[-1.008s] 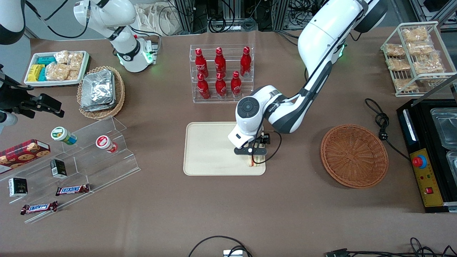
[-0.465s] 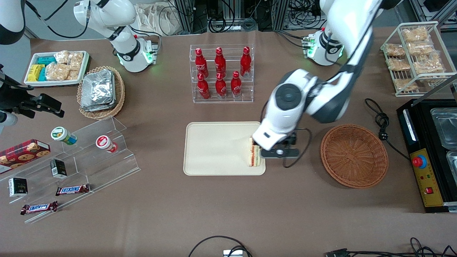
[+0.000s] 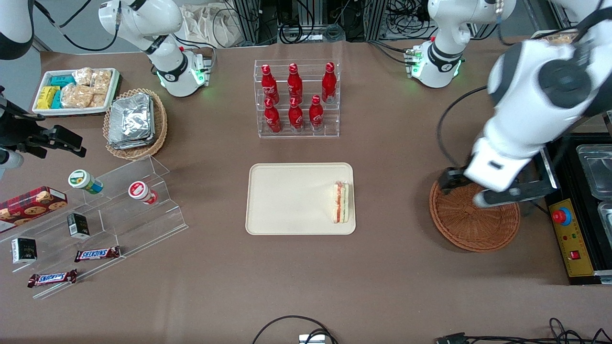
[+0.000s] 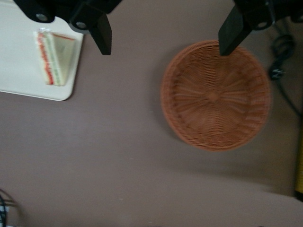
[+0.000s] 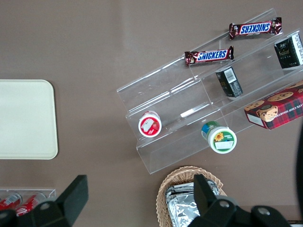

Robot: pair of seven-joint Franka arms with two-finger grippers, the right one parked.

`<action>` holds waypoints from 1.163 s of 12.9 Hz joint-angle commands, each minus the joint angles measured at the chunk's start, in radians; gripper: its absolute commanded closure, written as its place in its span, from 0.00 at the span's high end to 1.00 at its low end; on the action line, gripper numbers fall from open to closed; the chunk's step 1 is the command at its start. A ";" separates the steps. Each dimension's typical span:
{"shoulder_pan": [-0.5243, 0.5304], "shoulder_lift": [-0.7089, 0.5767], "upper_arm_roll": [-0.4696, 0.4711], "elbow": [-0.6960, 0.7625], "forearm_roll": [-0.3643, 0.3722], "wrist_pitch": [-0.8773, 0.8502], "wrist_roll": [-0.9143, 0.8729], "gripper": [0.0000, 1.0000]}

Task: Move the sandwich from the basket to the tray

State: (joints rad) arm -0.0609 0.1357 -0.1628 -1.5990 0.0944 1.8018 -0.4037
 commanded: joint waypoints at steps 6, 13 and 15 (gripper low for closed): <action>0.162 -0.286 0.009 -0.265 -0.133 -0.033 0.124 1.00; 0.190 -0.297 0.012 -0.240 -0.111 -0.130 0.232 1.00; 0.196 -0.307 0.012 -0.228 -0.110 -0.165 0.232 1.00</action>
State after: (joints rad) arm 0.1186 -0.1433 -0.1454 -1.8370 -0.0170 1.6799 -0.1958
